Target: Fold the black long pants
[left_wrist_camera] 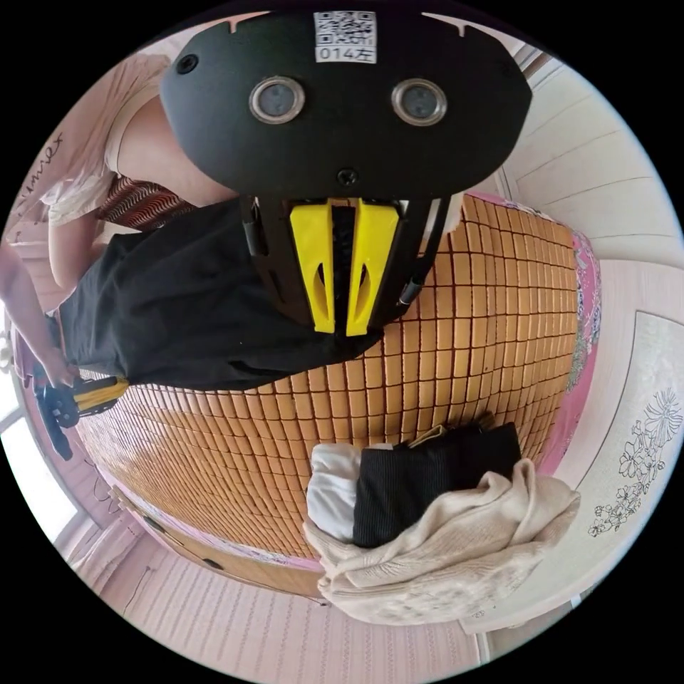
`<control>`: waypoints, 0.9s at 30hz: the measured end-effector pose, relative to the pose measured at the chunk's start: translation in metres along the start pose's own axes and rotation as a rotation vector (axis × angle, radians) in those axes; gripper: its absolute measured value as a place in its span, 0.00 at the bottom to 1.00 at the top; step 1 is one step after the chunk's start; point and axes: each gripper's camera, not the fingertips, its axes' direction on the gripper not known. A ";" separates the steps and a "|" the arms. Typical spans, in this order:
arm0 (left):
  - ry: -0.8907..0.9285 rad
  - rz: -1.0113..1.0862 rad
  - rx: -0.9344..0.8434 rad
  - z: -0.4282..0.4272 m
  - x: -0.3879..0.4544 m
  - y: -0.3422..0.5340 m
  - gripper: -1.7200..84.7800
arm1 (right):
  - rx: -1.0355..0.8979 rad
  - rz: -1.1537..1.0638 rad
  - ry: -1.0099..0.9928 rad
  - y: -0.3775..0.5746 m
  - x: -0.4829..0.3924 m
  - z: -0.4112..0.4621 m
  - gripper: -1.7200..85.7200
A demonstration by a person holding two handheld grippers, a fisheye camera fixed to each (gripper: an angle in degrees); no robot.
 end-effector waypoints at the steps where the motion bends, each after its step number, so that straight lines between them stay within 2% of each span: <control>1: -0.032 -0.015 0.005 0.005 0.002 -0.006 0.05 | 0.011 0.010 -0.007 -0.004 0.005 -0.004 0.02; 4: -0.126 -0.021 -0.058 0.033 0.011 -0.018 0.06 | 0.018 0.081 0.020 -0.008 0.023 -0.015 0.02; 6: -0.161 -0.032 -0.056 0.035 0.015 -0.022 0.07 | 0.094 0.121 0.030 0.003 0.030 -0.046 0.02; 9: -0.111 -0.121 0.030 0.014 0.009 -0.021 0.09 | 0.185 0.165 0.091 0.050 0.034 -0.104 0.02; 12: -0.085 -0.144 0.157 -0.026 0.018 -0.006 0.09 | 0.182 0.265 0.204 0.127 0.036 -0.143 0.02; 14: -0.084 -0.045 0.235 -0.054 0.057 0.013 0.07 | 0.132 0.390 0.278 0.184 0.044 -0.155 0.02; 16: -0.041 0.060 0.228 -0.059 0.095 0.026 0.07 | 0.058 0.599 0.322 0.263 0.068 -0.165 0.03; 19: 0.047 0.152 0.254 -0.057 0.158 0.042 0.06 | 0.013 0.824 0.266 0.347 0.109 -0.183 0.09; 23: 0.244 0.266 0.191 -0.021 0.230 0.022 0.06 | 0.097 0.987 0.244 0.406 0.148 -0.219 0.14; 27: 0.274 0.446 0.117 0.013 0.299 -0.017 0.07 | 0.103 1.044 0.246 0.428 0.182 -0.235 0.07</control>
